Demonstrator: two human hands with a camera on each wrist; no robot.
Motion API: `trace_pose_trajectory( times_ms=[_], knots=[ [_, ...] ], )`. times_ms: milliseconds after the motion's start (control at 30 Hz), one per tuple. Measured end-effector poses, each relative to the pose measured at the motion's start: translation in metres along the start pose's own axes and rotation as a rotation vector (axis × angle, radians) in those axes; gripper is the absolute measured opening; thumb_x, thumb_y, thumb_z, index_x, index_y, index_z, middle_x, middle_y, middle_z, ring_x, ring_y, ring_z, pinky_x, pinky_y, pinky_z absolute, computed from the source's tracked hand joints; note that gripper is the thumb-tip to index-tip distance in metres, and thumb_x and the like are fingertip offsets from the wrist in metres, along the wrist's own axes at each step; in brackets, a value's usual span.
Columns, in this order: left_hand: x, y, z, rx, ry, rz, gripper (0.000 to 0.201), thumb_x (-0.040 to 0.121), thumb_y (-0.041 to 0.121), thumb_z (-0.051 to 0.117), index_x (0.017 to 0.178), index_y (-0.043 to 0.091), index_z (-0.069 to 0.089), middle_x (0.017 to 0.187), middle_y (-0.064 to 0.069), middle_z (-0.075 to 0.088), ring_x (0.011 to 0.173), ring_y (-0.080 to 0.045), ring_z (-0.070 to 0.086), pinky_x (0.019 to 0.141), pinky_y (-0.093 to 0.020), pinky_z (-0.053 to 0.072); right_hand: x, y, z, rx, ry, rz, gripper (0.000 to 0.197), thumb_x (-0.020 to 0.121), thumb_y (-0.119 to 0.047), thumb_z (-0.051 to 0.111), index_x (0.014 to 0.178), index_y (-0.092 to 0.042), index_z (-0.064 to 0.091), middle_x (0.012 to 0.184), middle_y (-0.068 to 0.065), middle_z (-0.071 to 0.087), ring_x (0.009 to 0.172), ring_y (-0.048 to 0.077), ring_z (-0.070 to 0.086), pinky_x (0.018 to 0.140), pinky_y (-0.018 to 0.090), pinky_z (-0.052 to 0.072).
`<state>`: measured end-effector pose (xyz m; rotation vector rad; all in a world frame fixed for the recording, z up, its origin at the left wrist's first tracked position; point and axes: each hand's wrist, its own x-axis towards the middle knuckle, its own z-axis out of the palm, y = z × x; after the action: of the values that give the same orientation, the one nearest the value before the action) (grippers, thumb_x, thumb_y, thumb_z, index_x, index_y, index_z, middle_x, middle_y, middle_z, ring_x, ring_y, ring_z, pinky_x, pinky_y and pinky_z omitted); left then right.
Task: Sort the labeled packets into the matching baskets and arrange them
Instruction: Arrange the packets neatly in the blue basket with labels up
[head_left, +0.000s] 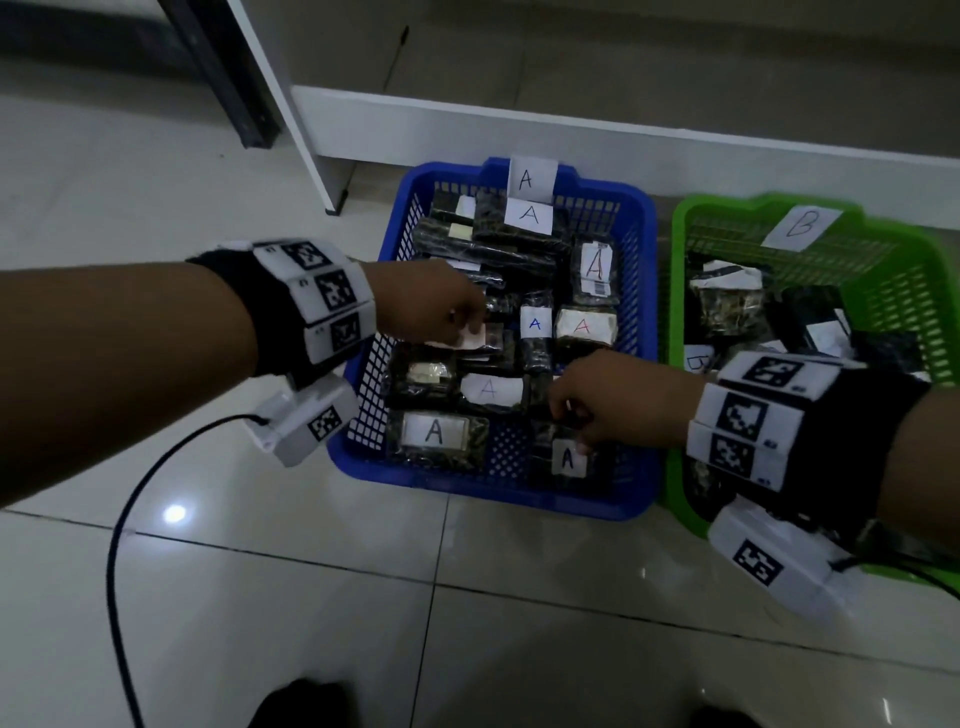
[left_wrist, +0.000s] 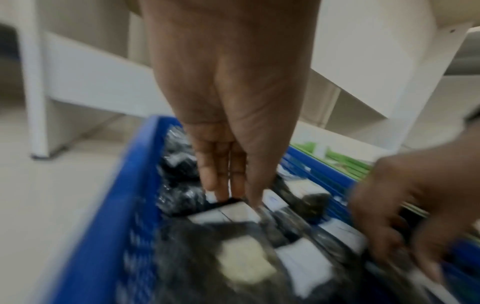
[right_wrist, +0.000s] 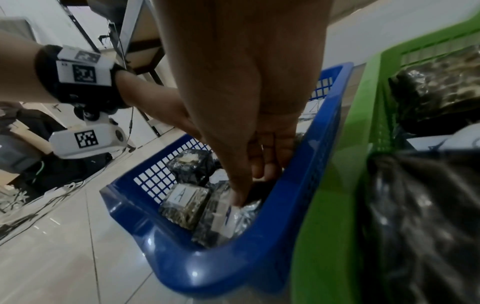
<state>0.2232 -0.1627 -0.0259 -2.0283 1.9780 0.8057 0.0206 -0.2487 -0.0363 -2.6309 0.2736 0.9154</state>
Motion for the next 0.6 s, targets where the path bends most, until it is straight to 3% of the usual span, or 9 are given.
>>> trace_pose_trajectory(
  times_ms=[133, 200, 300, 467, 533, 600],
  knots=[
    [-0.009, -0.023, -0.003, 0.055, -0.152, -0.080, 0.031, 0.083, 0.030, 0.069, 0.111, 0.019, 0.062, 0.102, 0.004, 0.065, 0.085, -0.008, 0.053, 0.066, -0.016, 0.037, 0.002, 0.002, 0.004, -0.020, 0.012, 0.019, 0.031, 0.084, -0.021, 0.068, 0.112, -0.017, 0.058, 0.071, -0.013, 0.037, 0.078, 0.011, 0.047, 0.062, 0.023, 0.040],
    [-0.009, -0.028, 0.002, 0.063, -0.142, -0.081, 0.028, 0.083, 0.029, 0.069, 0.108, 0.019, 0.063, 0.101, 0.004, 0.066, 0.084, -0.008, 0.054, 0.067, -0.017, 0.037, 0.003, 0.002, 0.004, 0.009, -0.007, 0.024, 0.026, 0.084, -0.019, 0.067, 0.109, -0.017, 0.060, 0.074, -0.013, 0.044, 0.080, 0.010, 0.048, 0.063, 0.022, 0.042],
    [-0.008, -0.030, 0.002, -0.005, -0.024, -0.081, 0.020, 0.087, 0.030, 0.063, 0.104, 0.019, 0.061, 0.101, 0.003, 0.065, 0.085, -0.010, 0.056, 0.073, -0.019, 0.038, 0.004, 0.004, 0.000, 0.046, -0.049, 0.013, 0.019, 0.084, -0.017, 0.067, 0.102, -0.015, 0.063, 0.095, -0.003, 0.059, 0.084, 0.010, 0.051, 0.072, 0.022, 0.044],
    [0.003, -0.038, -0.009, 0.086, 0.508, -0.100, 0.035, 0.086, 0.023, 0.061, 0.117, 0.012, 0.051, 0.116, -0.009, 0.051, 0.102, -0.023, 0.051, 0.087, -0.034, 0.046, 0.002, 0.003, 0.000, 0.054, -0.053, -0.010, 0.011, 0.086, -0.015, 0.062, 0.096, -0.018, 0.059, 0.088, -0.006, 0.052, 0.082, 0.010, 0.051, 0.070, 0.022, 0.044],
    [0.012, -0.040, -0.010, 0.138, 0.498, -0.136, 0.049, 0.087, 0.026, 0.060, 0.132, 0.015, 0.045, 0.130, -0.010, 0.045, 0.115, -0.027, 0.047, 0.096, -0.040, 0.043, -0.001, 0.003, -0.004, 0.116, -0.039, -0.031, 0.010, 0.085, -0.015, 0.062, 0.090, -0.021, 0.056, 0.085, -0.007, 0.052, 0.079, 0.010, 0.051, 0.065, 0.018, 0.043],
    [0.019, -0.040, -0.010, 0.141, 0.383, -0.193, 0.055, 0.090, 0.028, 0.056, 0.141, 0.018, 0.037, 0.140, -0.010, 0.041, 0.123, -0.029, 0.044, 0.101, -0.044, 0.042, -0.001, 0.005, -0.015, 0.267, 0.010, -0.024, 0.009, 0.084, -0.016, 0.064, 0.088, -0.021, 0.057, 0.082, -0.007, 0.055, 0.073, 0.008, 0.051, 0.061, 0.015, 0.041]
  ],
)
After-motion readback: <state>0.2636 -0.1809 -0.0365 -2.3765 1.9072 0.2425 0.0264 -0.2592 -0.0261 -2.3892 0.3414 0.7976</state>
